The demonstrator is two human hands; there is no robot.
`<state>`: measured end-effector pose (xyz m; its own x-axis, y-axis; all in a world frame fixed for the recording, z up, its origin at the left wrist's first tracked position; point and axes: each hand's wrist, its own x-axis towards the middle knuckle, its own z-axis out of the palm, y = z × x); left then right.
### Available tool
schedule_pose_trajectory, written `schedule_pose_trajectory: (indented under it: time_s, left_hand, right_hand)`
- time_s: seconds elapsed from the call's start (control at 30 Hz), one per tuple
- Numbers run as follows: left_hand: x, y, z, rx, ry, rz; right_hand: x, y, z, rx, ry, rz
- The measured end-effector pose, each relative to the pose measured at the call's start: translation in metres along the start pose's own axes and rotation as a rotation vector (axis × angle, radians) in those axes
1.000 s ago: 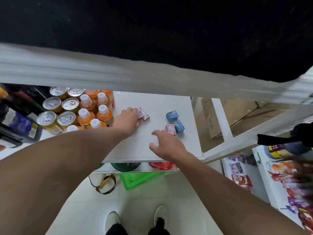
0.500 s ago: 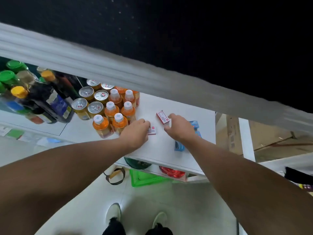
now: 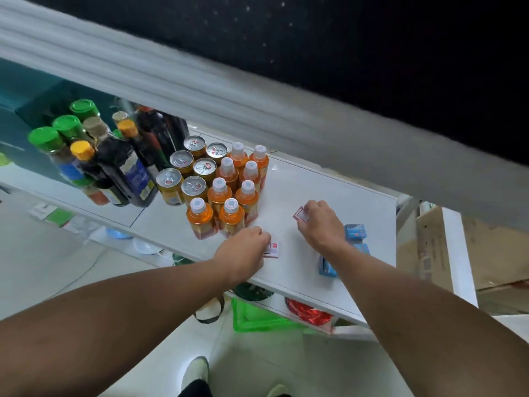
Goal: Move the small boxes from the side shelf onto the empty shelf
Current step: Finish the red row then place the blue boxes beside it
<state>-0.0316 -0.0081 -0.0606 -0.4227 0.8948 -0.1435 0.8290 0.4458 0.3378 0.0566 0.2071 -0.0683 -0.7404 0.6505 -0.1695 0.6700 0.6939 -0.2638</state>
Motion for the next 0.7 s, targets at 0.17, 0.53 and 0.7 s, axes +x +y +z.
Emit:
schedule_pose_trajectory:
  time_s: [0.17, 0.53, 0.7]
  left_hand:
    - [-0.006, 0.008, -0.040, -0.055, 0.040, -0.028]
    - [-0.011, 0.057, -0.094, 0.039, -0.042, 0.163]
    - [-0.011, 0.067, -0.098, 0.022, -0.127, 0.321]
  right_hand:
    - [-0.055, -0.001, -0.041, 0.070, -0.042, 0.045]
    - [-0.185, 0.005, -0.078, 0.067, -0.005, 0.330]
    - [-0.237, -0.003, -0.088, 0.049, 0.055, 0.439]
